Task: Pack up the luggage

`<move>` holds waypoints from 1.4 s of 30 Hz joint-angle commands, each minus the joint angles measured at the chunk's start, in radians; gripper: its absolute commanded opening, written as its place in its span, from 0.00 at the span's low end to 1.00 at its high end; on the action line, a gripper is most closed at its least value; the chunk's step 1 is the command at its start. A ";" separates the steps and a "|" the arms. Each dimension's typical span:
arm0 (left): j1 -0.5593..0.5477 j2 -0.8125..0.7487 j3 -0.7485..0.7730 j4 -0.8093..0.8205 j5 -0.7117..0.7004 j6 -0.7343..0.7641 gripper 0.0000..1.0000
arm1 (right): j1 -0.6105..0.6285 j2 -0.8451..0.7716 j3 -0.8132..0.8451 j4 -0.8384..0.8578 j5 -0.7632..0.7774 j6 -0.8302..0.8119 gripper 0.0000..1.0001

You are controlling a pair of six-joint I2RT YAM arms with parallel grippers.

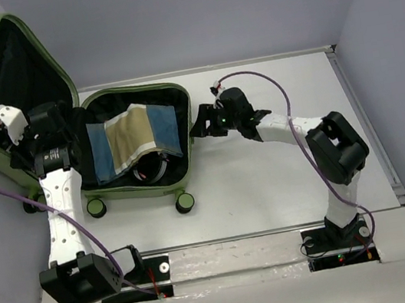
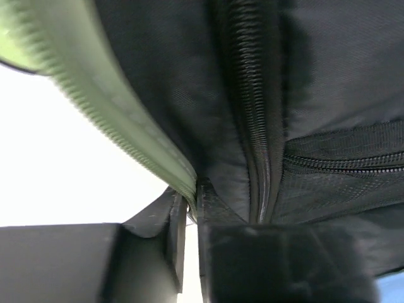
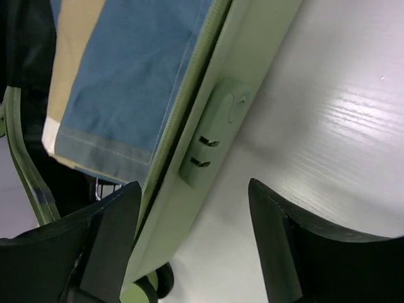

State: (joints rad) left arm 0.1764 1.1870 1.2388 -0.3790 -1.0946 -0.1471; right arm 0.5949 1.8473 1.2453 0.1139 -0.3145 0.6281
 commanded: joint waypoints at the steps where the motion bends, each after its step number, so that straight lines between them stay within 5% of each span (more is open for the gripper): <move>1: -0.011 0.013 0.036 0.008 0.039 -0.032 0.06 | -0.003 0.087 0.086 0.078 -0.075 0.091 0.67; 5: -0.130 -0.027 -0.048 0.095 -0.014 0.021 0.06 | -0.003 0.179 0.150 0.078 -0.129 0.120 0.31; 7: -0.258 -0.035 -0.100 0.126 -0.098 0.032 0.06 | 0.008 0.231 0.189 0.081 -0.165 0.133 0.22; 14: -0.579 -0.093 -0.257 0.169 -0.229 -0.002 0.06 | 0.037 0.288 0.206 0.087 -0.199 0.137 0.11; 21: -0.847 -0.104 -0.265 -0.029 -0.291 -0.193 0.06 | 0.037 0.273 0.186 0.095 -0.181 0.136 0.10; 23: -0.943 -0.116 -0.248 -0.092 -0.263 -0.236 0.17 | 0.037 0.260 0.177 0.095 -0.176 0.133 0.10; 25: -1.064 -0.135 -0.243 -0.078 -0.229 -0.189 0.45 | 0.037 0.245 0.160 0.095 -0.146 0.130 0.09; 28: -1.239 -0.139 -0.208 -0.052 -0.203 -0.109 0.71 | 0.037 0.245 0.149 0.096 -0.135 0.137 0.08; 34: -1.530 -0.104 -0.109 -0.043 -0.177 -0.016 0.83 | 0.037 0.225 0.109 0.101 -0.081 0.131 0.08; 37: -1.548 -0.081 -0.032 -0.061 -0.188 -0.055 0.85 | 0.037 0.193 0.077 0.104 -0.060 0.119 0.08; 40: -1.510 -0.122 0.005 0.095 -0.148 0.027 0.84 | 0.028 0.140 0.031 0.105 -0.011 0.108 0.08; 42: -1.357 -0.141 0.074 0.095 -0.014 -0.014 0.81 | 0.028 0.095 -0.001 0.107 0.012 0.094 0.08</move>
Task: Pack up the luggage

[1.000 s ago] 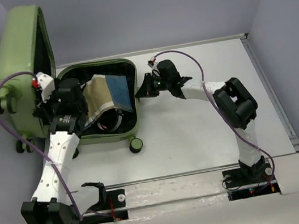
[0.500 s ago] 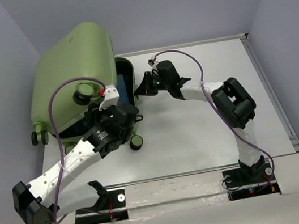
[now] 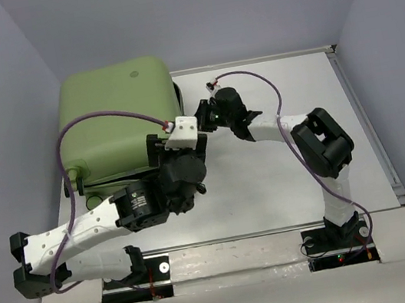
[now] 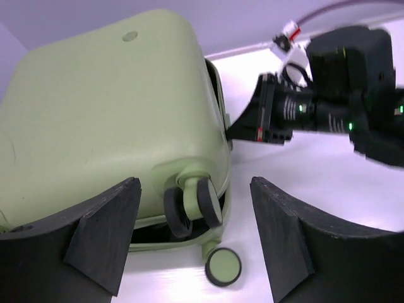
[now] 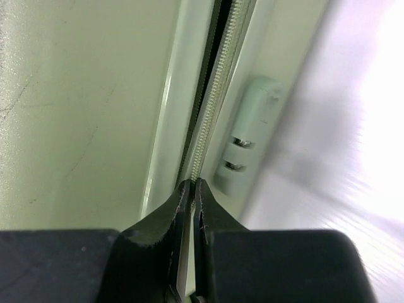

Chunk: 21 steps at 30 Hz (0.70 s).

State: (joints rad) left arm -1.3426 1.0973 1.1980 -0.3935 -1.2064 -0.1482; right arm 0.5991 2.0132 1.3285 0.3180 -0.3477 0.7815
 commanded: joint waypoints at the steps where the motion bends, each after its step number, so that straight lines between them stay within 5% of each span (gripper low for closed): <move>1: 0.246 -0.060 0.139 0.090 0.164 -0.042 0.81 | 0.024 -0.086 -0.094 -0.097 0.053 -0.064 0.08; 4: 0.613 -0.063 0.181 0.064 0.381 -0.091 0.79 | 0.013 -0.133 -0.115 -0.097 0.078 -0.090 0.14; 6: 0.861 -0.033 0.205 0.017 0.539 -0.115 0.79 | 0.013 -0.172 -0.133 -0.099 0.087 -0.112 0.27; 11: 1.279 0.102 0.239 -0.033 0.893 -0.188 0.76 | 0.004 -0.249 -0.170 -0.114 0.118 -0.162 0.46; 21: 1.618 0.335 0.273 0.019 1.016 -0.228 0.81 | -0.005 -0.361 -0.236 -0.174 0.113 -0.272 0.54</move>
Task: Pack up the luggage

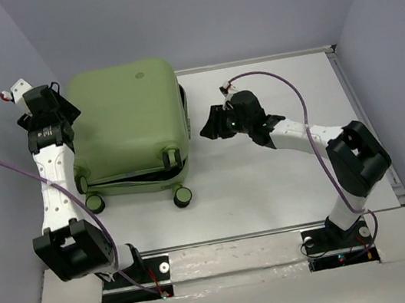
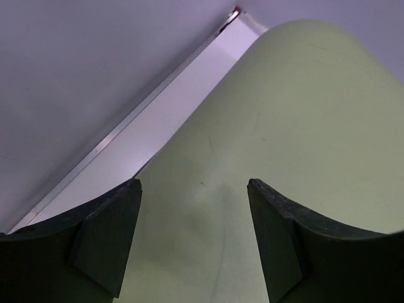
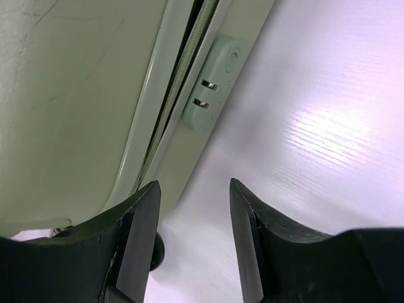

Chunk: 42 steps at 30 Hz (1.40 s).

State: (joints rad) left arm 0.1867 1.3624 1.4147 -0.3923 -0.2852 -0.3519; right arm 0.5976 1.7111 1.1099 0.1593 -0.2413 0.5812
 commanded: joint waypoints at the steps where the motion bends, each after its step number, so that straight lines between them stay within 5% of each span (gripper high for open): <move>1: 0.106 0.098 0.084 0.012 0.116 -0.024 0.84 | -0.004 -0.070 -0.021 -0.027 -0.001 -0.093 0.54; 5: 0.154 0.248 0.164 -0.023 0.328 0.001 0.99 | -0.013 -0.084 -0.038 -0.055 -0.016 -0.133 0.63; 9: 0.169 0.343 0.129 0.045 0.660 -0.012 0.99 | -0.024 -0.105 -0.048 -0.066 -0.022 -0.147 0.86; 12: 0.166 0.369 0.011 0.108 0.776 -0.038 0.99 | -0.050 -0.117 -0.039 -0.064 -0.058 -0.135 1.00; 15: 0.145 0.357 -0.103 0.151 0.817 -0.052 0.99 | -0.168 -0.100 -0.027 -0.038 -0.238 -0.065 1.00; 18: 0.122 0.282 -0.245 0.202 0.850 -0.074 0.99 | -0.309 -0.064 -0.100 0.182 -0.424 0.135 0.99; 23: 0.028 0.063 -0.394 0.231 0.784 -0.081 0.99 | -0.318 -0.041 -0.062 0.108 -0.310 0.077 0.49; 27: -0.119 -0.046 -0.451 0.236 0.834 -0.133 0.99 | -0.318 -0.045 -0.022 0.039 -0.219 0.022 0.46; 31: -0.178 -0.198 -0.415 0.202 0.827 -0.160 0.99 | -0.328 -0.033 0.025 -0.062 -0.156 -0.047 0.64; 33: -0.176 -0.233 -0.344 0.111 0.699 -0.124 0.99 | -0.328 -0.031 0.033 -0.095 -0.129 -0.060 0.65; 37: -0.174 -0.281 -0.211 0.017 0.361 -0.027 0.99 | -0.338 -0.034 0.025 -0.133 -0.070 -0.075 0.45; 40: -0.139 -0.321 -0.281 0.038 0.330 -0.018 0.96 | -0.338 -0.054 0.007 -0.156 -0.021 -0.106 0.18; 42: -0.106 -0.341 -0.393 0.058 0.319 -0.013 0.81 | -0.338 -0.077 -0.016 -0.191 0.017 -0.122 0.13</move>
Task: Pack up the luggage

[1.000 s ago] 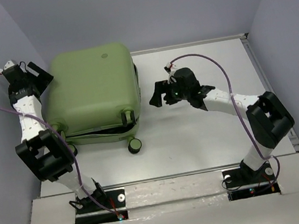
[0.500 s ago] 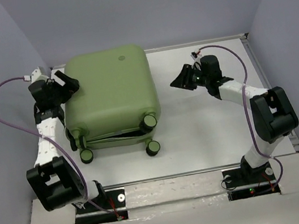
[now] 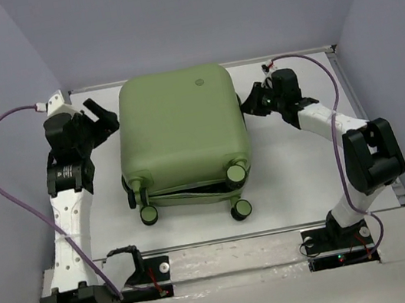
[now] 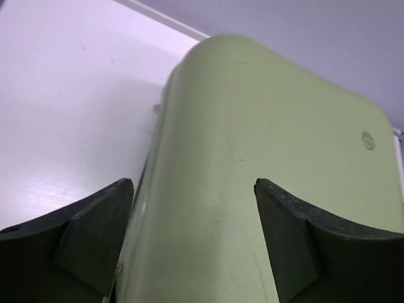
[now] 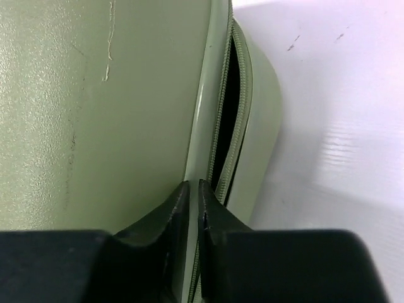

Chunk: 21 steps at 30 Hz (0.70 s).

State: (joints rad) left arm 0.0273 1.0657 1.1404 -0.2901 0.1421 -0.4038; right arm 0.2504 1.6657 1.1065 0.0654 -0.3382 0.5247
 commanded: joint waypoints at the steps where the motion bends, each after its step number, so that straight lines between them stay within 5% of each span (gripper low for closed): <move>1: 0.074 -0.052 -0.157 -0.034 -0.108 0.037 0.74 | 0.009 -0.044 -0.026 -0.099 0.125 -0.069 0.10; 2: 0.103 -0.065 -0.239 -0.017 -0.105 0.031 0.52 | 0.009 -0.070 -0.042 -0.098 0.142 -0.071 0.07; 4: 0.210 -0.120 -0.351 0.029 -0.088 -0.016 0.26 | 0.009 -0.093 -0.077 -0.099 0.200 -0.074 0.07; 5: 0.236 -0.183 -0.390 0.051 -0.087 -0.039 0.23 | 0.009 -0.101 -0.085 -0.099 0.226 -0.078 0.07; 9: 0.261 -0.248 -0.502 0.120 -0.064 -0.095 0.20 | 0.009 -0.095 -0.092 -0.110 0.286 -0.081 0.07; 17: 0.257 -0.163 -0.648 0.241 0.174 -0.205 0.14 | 0.045 0.006 -0.021 -0.096 0.128 -0.078 0.07; 21: 0.166 -0.193 -0.680 0.266 0.162 -0.224 0.14 | 0.128 0.078 0.087 -0.090 0.134 -0.092 0.07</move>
State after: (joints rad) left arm 0.2695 0.9108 0.4862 -0.1032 0.2470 -0.5800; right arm 0.2935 1.6871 1.0607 -0.0597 -0.1619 0.4614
